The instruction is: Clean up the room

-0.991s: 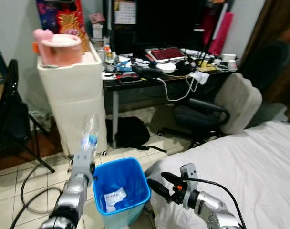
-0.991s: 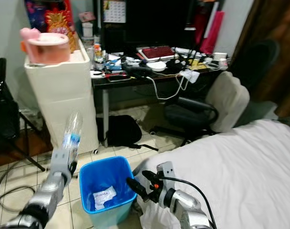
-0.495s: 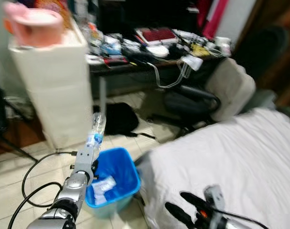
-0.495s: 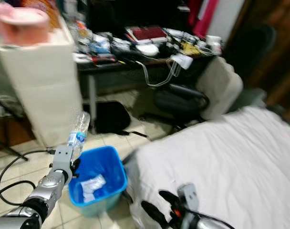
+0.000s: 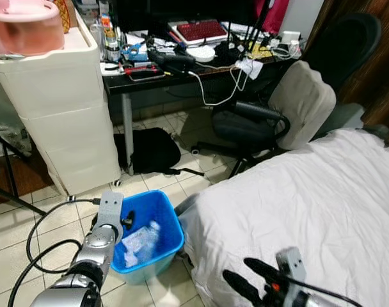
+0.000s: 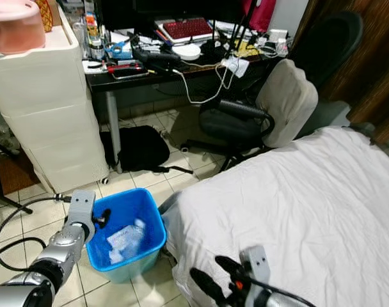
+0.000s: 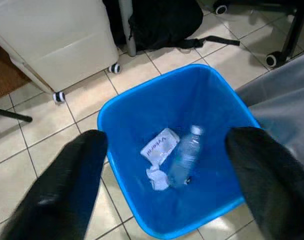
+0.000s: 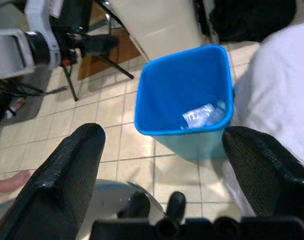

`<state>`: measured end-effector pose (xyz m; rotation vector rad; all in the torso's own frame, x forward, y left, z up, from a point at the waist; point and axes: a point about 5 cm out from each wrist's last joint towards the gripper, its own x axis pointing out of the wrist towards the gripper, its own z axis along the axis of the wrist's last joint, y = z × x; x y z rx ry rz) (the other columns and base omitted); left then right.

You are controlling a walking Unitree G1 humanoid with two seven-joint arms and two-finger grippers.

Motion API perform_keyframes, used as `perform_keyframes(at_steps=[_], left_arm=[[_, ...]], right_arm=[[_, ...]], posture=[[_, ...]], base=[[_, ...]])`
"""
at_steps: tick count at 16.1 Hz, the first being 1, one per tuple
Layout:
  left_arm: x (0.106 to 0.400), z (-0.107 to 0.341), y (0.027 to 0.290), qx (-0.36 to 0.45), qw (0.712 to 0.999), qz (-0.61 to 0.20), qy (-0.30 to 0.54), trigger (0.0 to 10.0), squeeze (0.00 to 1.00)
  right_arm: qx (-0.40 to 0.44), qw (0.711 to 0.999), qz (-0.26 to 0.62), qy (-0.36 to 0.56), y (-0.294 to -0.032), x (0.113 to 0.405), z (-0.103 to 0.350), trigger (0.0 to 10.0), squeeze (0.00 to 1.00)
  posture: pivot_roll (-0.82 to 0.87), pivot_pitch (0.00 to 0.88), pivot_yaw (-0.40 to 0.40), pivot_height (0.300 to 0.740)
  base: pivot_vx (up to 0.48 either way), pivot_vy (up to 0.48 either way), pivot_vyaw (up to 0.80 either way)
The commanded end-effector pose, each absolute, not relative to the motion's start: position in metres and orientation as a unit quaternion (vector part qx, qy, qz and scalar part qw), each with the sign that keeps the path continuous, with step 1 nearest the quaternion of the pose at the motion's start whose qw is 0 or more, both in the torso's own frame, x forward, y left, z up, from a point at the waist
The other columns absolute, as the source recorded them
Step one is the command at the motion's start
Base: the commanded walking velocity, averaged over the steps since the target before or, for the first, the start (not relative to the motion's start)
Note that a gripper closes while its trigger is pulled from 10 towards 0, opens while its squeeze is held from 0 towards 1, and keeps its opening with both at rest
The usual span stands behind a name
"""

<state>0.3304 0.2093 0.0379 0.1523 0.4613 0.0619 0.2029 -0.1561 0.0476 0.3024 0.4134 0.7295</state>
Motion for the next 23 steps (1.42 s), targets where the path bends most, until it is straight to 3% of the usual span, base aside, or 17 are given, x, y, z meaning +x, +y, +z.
perform_keyframes(at_steps=[1,4,7,11,15,23], left_arm=[[0.325,0.031,0.207,0.066,0.971,0.023,0.230,10.0,0.00],[0.316,0.029,0.203,0.082,0.981,-0.016,0.177,10.0,0.00],[0.293,0.042,0.188,0.044,0.995,-0.056,0.063,10.0,0.00],[0.287,0.061,0.174,0.055,0.997,-0.055,0.004,10.0,0.00],[0.297,0.076,0.166,0.069,0.996,-0.048,0.000,10.0,0.00],[0.302,0.080,0.152,0.051,0.997,-0.055,0.006,10.0,0.00]], right_arm=[[0.151,0.900,0.354,0.205,-0.155,0.203,0.046,10.0,0.00],[0.145,0.906,0.350,0.191,-0.150,0.225,0.045,10.0,0.00],[0.130,0.949,0.247,0.149,-0.168,0.256,0.046,10.0,0.00],[0.113,0.968,0.195,0.107,-0.169,0.274,0.049,10.0,0.00],[0.123,0.970,0.188,0.091,-0.156,0.286,0.047,10.0,0.00],[0.116,0.972,0.187,0.082,-0.159,0.290,0.046,10.0,0.00]], posture=[[-0.11,0.174,-0.129,0.740],[-0.04,0.110,-0.112,0.740],[0.07,0.002,-0.088,0.740],[0.12,0.000,-0.083,0.740],[0.11,0.000,-0.078,0.740],[0.07,0.000,-0.066,0.740]], base=[[0.000,0.000,0.00],[0.000,0.000,0.00],[0.000,0.000,0.00],[0.000,0.000,0.00],[0.000,0.000,0.00],[-0.274,0.000,0.00]])
